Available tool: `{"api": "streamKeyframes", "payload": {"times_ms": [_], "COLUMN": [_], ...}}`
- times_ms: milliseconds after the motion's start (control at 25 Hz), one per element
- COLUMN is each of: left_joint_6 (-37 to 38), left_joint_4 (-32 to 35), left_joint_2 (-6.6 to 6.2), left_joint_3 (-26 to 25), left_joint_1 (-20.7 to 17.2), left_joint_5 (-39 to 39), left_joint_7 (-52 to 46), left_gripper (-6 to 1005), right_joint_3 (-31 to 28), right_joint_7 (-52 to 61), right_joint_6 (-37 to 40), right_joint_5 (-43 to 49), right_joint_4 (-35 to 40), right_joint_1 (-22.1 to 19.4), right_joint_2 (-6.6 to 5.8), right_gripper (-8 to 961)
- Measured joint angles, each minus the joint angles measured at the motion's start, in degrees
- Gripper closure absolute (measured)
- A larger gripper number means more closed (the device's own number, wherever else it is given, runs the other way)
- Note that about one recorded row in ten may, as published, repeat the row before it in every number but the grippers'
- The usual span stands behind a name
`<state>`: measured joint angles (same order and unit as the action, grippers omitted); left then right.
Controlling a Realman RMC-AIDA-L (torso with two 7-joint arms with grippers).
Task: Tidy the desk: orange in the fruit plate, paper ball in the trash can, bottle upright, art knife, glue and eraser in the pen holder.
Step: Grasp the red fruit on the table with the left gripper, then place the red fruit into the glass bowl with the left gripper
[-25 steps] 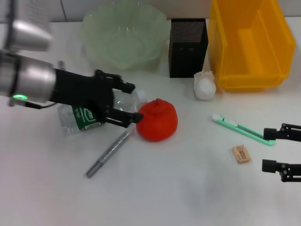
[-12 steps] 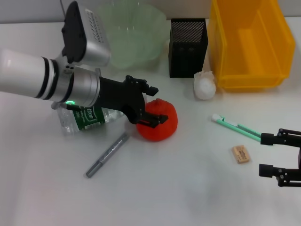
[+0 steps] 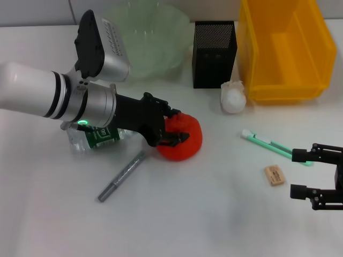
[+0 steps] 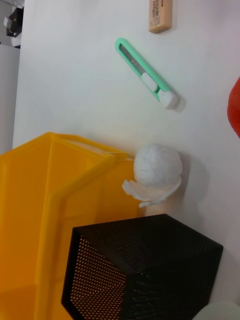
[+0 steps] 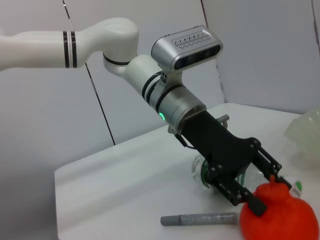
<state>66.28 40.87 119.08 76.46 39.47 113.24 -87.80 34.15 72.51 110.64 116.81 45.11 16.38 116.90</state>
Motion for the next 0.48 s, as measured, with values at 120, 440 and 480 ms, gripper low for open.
{"api": "streamKeyframes", "payload": {"times_ms": [120,440,480], "left_joint_6": [-0.02,-0.02,-0.06], "left_joint_4": [-0.01,-0.36,-0.69], "left_joint_2": [0.0,0.0,0.0], "left_joint_3": [0.12,-0.07,-0.37], "left_joint_1": [-0.08,-0.35,-0.37], "left_joint_5": [-0.71,-2.03,-2.58], "left_joint_7": [0.0,-0.31,-0.47], "left_gripper": [422,662,674], "right_joint_3": [-0.01,-0.41,-0.54], "right_joint_7": [0.0,-0.34,-0.35], "right_joint_6": [-0.06,-0.37,-0.39], "right_joint_5": [0.0,-0.01,-0.04], "right_joint_4": [-0.24,0.0,0.0], "right_joint_1": [0.28,0.41,0.41], "right_joint_2": [0.05,0.61,0.61], "right_gripper": [169,169,169]}}
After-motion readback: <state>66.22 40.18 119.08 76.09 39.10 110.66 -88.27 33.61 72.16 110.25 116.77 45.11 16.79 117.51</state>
